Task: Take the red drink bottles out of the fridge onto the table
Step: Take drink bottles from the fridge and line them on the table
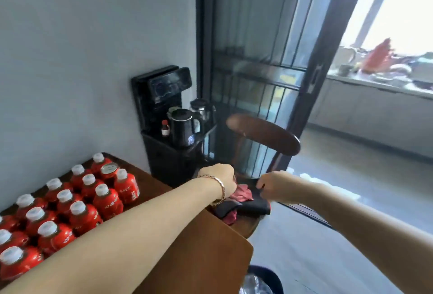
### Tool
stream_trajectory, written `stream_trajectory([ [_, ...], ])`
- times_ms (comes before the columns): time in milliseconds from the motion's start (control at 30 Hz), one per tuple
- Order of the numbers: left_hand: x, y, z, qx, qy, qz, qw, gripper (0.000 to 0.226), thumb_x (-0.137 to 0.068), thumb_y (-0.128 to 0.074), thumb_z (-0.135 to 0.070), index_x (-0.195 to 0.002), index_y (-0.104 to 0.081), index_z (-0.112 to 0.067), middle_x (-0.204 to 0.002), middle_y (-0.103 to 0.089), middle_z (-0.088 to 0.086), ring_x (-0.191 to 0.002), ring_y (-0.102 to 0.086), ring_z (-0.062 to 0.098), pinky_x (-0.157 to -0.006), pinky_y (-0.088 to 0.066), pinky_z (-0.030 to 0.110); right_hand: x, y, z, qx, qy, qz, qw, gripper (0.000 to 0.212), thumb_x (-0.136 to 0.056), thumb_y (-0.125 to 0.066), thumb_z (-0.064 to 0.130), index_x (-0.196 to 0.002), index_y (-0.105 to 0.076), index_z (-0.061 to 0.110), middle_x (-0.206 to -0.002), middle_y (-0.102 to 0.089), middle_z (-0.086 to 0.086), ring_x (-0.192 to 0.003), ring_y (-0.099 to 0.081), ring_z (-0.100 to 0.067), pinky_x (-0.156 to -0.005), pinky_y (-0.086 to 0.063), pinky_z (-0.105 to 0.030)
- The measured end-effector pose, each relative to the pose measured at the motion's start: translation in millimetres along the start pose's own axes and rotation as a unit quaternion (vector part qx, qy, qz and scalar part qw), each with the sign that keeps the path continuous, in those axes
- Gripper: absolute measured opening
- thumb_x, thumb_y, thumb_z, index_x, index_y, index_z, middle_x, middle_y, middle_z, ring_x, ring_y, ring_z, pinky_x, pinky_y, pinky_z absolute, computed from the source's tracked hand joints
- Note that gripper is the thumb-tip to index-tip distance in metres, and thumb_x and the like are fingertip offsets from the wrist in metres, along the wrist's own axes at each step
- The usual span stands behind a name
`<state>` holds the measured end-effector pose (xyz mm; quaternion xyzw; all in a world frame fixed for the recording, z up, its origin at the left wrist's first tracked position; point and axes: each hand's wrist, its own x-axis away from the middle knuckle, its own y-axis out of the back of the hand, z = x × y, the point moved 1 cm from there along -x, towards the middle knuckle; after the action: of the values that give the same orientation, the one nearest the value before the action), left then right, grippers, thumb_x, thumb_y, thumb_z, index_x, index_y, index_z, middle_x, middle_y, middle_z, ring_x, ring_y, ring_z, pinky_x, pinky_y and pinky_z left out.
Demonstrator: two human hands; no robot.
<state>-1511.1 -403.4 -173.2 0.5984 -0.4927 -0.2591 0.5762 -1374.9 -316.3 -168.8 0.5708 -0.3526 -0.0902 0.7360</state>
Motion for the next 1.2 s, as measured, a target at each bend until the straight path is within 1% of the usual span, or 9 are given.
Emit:
stream_trajectory([
  [100,-1.4,6.4,-87.2,-0.017,-0.099,0.005,0.995,0.025,-0.091,-0.045,-0.021,-0.109,-0.06,-0.013,-0.119,-0.062,0.008,-0.108,-0.059,0.031,-0.085,-0.045,0.033,65.9,5.1,-66.3,-0.048,-0.091,-0.046,0.994,0.03,-0.094,-0.05,0.023,-0.119,-0.061,0.012,-0.118,-0.064,-0.005,-0.109,-0.059,-0.026,-0.089,-0.045,-0.027],
  [267,0.4,-3.9,-253.6,-0.03,-0.238,-0.011,0.971,0.027,-0.091,-0.046,-0.025,-0.108,-0.063,-0.013,-0.12,-0.062,0.01,-0.111,-0.058,0.029,-0.089,-0.045,0.031,201.2,-5.5,-196.8,-0.118,-0.245,-0.141,0.952,0.028,-0.091,-0.057,0.029,-0.117,-0.062,0.021,-0.113,-0.068,-0.001,-0.101,-0.063,-0.022,-0.087,-0.046,-0.024],
  [367,20.5,-17.7,-367.0,-0.074,-0.327,-0.031,0.941,0.027,-0.091,-0.043,-0.022,-0.107,-0.064,-0.012,-0.118,-0.064,0.012,-0.107,-0.06,0.031,-0.083,-0.046,0.03,295.4,-18.0,-263.3,-0.112,-0.328,-0.16,0.924,0.027,-0.091,-0.058,0.03,-0.116,-0.064,0.023,-0.113,-0.068,0.001,-0.101,-0.063,-0.018,-0.088,-0.047,-0.025],
  [533,77.6,-42.3,-564.8,-0.114,-0.455,-0.059,0.881,0.031,-0.092,-0.041,-0.019,-0.112,-0.062,-0.008,-0.12,-0.063,0.014,-0.11,-0.06,0.032,-0.085,-0.048,0.034,454.4,-41.8,-369.8,-0.123,-0.429,-0.173,0.878,0.024,-0.091,-0.057,0.027,-0.111,-0.066,0.016,-0.113,-0.067,-0.002,-0.097,-0.062,-0.016,-0.081,-0.048,-0.023],
  [667,123.5,-56.3,-702.5,-0.101,-0.531,-0.055,0.839,0.031,-0.092,-0.043,-0.02,-0.115,-0.061,-0.01,-0.118,-0.063,0.009,-0.109,-0.06,0.03,-0.081,-0.048,0.034,566.6,-56.5,-431.6,-0.134,-0.51,-0.163,0.834,0.029,-0.094,-0.052,0.027,-0.119,-0.061,0.016,-0.118,-0.062,-0.001,-0.105,-0.058,-0.018,-0.083,-0.044,-0.027],
  [767,153.7,-66.1,-789.5,-0.083,-0.582,-0.05,0.807,0.025,-0.091,-0.044,-0.024,-0.105,-0.062,-0.013,-0.109,-0.065,0.006,-0.099,-0.061,0.028,-0.075,-0.046,0.031,637.6,-69.2,-475.2,-0.151,-0.563,-0.174,0.794,0.029,-0.094,-0.05,0.028,-0.12,-0.059,0.019,-0.122,-0.059,0.0,-0.101,-0.057,-0.018,-0.083,-0.046,-0.028],
  [933,196.6,-96.0,-930.0,-0.079,-0.66,-0.044,0.746,0.024,-0.092,-0.042,-0.024,-0.099,-0.063,-0.014,-0.106,-0.064,0.006,-0.097,-0.06,0.028,-0.071,-0.044,0.032,736.7,-96.2,-542.3,-0.162,-0.636,-0.186,0.731,0.028,-0.095,-0.049,0.024,-0.12,-0.059,0.017,-0.124,-0.056,-0.003,-0.112,-0.055,-0.022,-0.085,-0.042,-0.028],
  [1100,212.6,-122.4,-1052.7,-0.108,-0.701,-0.042,0.704,0.025,-0.093,-0.042,-0.024,-0.106,-0.061,-0.013,-0.109,-0.063,0.005,-0.099,-0.06,0.027,-0.078,-0.048,0.034,801.9,-120.5,-611.9,-0.161,-0.696,-0.176,0.677,0.027,-0.093,-0.049,0.024,-0.117,-0.061,0.019,-0.123,-0.057,-0.001,-0.109,-0.057,-0.022,-0.085,-0.045,-0.032],
  [1200,221.4,-135.8,-1140.8,-0.105,-0.733,-0.051,0.671,0.027,-0.093,-0.042,-0.024,-0.109,-0.061,-0.013,-0.113,-0.062,0.005,-0.104,-0.06,0.028,-0.084,-0.051,0.038,846.0,-129.2,-660.4,-0.159,-0.737,-0.181,0.632,0.027,-0.092,-0.049,0.026,-0.117,-0.06,0.022,-0.121,-0.058,0.001,-0.108,-0.057,-0.02,-0.08,-0.044,-0.029],
])
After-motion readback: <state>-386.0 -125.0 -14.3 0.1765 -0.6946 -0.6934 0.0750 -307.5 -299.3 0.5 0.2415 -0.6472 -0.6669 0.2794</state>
